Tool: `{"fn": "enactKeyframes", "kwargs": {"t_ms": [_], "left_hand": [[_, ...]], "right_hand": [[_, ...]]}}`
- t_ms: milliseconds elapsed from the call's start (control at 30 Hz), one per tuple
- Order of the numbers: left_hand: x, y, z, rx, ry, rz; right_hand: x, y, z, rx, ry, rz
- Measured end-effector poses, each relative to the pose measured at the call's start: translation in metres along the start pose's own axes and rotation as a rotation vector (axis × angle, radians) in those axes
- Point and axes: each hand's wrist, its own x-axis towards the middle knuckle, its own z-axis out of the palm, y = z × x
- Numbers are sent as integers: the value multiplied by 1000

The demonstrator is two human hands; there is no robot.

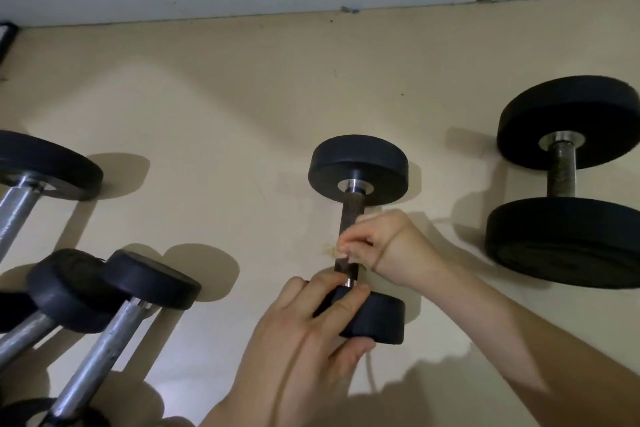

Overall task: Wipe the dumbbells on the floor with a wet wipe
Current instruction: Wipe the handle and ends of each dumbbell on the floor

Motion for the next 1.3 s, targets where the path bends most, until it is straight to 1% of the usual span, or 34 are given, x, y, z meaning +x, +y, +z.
{"fn": "enactKeyframes", "kwargs": {"t_ms": [33, 67, 100, 133, 167, 233, 267, 300, 333, 400, 434, 467, 534, 567, 600, 634, 667, 734, 800, 834, 867, 934, 967, 1000, 1034, 1101, 1134, 1167, 1201, 1234, 1301], "left_hand": [[0, 1, 0, -14, -2, -7], [-1, 1, 0, -25, 0, -10], [-2, 1, 0, -31, 3, -5], [-2, 0, 1, -36, 3, 5], [-3, -1, 1, -45, 0, 9], [-1, -3, 0, -76, -2, 12], [0, -3, 0, -88, -8, 13], [1, -2, 1, -97, -15, 13], [2, -1, 1, -106, -19, 16], [0, -1, 1, -122, -4, 21], [-2, -1, 2, -129, 8, 21], [-5, -1, 3, -130, 5, 10], [-8, -2, 3, -81, -52, -53], [-7, -2, 3, -47, -116, -78], [-2, -3, 2, -22, -198, -93], [5, -3, -1, 15, -261, -101], [13, -3, -4, 63, -313, -87], [28, -3, -15, 179, -363, 9], [40, 0, -26, 310, -408, 134], [44, 0, -29, 363, -445, 168], [45, 0, -30, 401, -477, 187], [46, 0, -33, 467, -510, 217], [47, 0, -35, 509, -526, 251], [47, -1, -38, 546, -548, 300], [48, -1, -42, 577, -563, 352], [45, -2, -53, 604, -584, 456], [42, -5, -58, 618, -602, 517], [38, -9, -62, 638, -612, 565], [33, -13, -65, 664, -614, 580], [29, -17, -65, 682, -612, 569], [17, -22, -58, 651, -594, 528]], "right_hand": [[14, 6, -5, -75, 72, 0], [27, 11, -10, -105, 187, 28], [32, 14, -10, -98, 281, 75], [27, 13, -7, -66, 313, 117], [16, 7, -2, -1, 253, 132], [-12, -7, 3, 102, 17, 64], [-19, -10, 3, 97, -66, 12], [-15, -8, 1, 37, -80, -40], [-2, -3, -2, -77, -44, -68], [25, 10, -11, -224, 176, 33], [31, 14, -10, -199, 272, 78], [26, 13, -6, -147, 296, 112], [1, 4, 0, -46, 159, 53], [-11, -2, 1, -9, 71, 22], [-16, -3, 0, 10, 26, -2], [-12, -2, -2, -24, 28, -20], [0, 4, -4, -134, 76, -22], [21, 14, -11, -253, 233, 75], [26, 15, -7, -200, 376, 153], [20, 12, -2, -169, 355, 161], [12, 8, 4, -162, 294, 129], [-4, -4, 9, -164, 122, 57], [-6, -6, 7, -178, 84, 41], [-3, -4, 4, -229, 102, 46], [1, 0, 2, -290, 168, 75], [3, 6, 4, -347, 413, 119], [-3, 6, 12, -268, 533, 124], [-12, 2, 25, -174, 605, 112], [-20, -5, 38, -71, 589, 110], [-29, -13, 51, -3, 537, 83], [-36, -22, 59, 15, 497, 25]]}}
